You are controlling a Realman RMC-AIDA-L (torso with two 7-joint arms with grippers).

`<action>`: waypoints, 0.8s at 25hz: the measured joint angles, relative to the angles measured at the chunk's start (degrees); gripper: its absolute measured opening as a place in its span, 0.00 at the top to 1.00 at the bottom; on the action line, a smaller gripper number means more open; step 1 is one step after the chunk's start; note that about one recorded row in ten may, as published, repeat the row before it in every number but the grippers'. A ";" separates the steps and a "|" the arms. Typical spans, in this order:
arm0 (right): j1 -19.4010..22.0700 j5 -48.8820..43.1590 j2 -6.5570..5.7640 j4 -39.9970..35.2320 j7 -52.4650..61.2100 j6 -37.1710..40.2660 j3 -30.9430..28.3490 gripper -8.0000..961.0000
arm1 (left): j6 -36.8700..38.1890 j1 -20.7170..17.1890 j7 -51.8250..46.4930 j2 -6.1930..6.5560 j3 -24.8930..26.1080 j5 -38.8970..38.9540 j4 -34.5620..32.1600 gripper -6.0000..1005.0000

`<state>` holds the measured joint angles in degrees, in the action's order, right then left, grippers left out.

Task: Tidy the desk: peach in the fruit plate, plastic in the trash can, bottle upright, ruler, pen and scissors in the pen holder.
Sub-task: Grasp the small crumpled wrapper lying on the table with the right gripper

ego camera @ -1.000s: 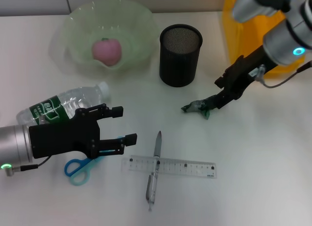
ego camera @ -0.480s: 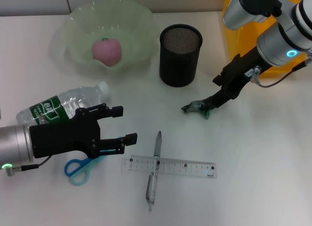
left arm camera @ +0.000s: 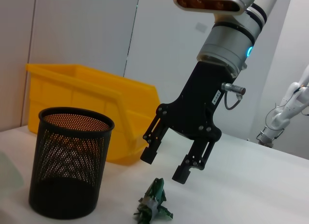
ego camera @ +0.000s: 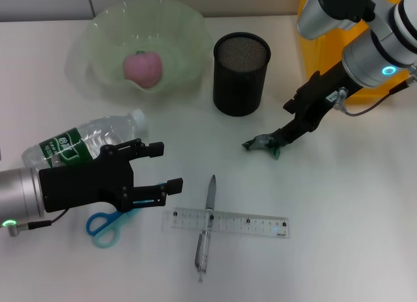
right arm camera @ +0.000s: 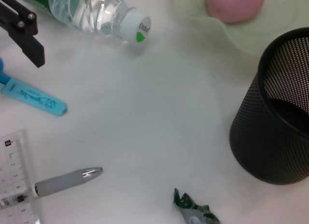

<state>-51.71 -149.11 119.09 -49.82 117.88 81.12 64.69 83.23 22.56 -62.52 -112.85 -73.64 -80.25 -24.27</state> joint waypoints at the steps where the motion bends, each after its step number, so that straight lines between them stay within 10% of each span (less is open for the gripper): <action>1: -0.04 0.00 0.00 0.04 -0.01 -0.03 0.09 0.29 | 0.00 0.00 0.00 0.00 0.00 0.00 0.05 0.19; 20: -1.66 3.00 0.34 8.60 -0.84 -9.35 6.32 0.30 | 0.01 0.03 0.20 0.14 -0.01 0.00 0.29 0.20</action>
<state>-53.37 -146.11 119.44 -41.22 117.04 71.77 71.01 83.23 22.59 -62.31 -112.71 -73.65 -80.25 -23.99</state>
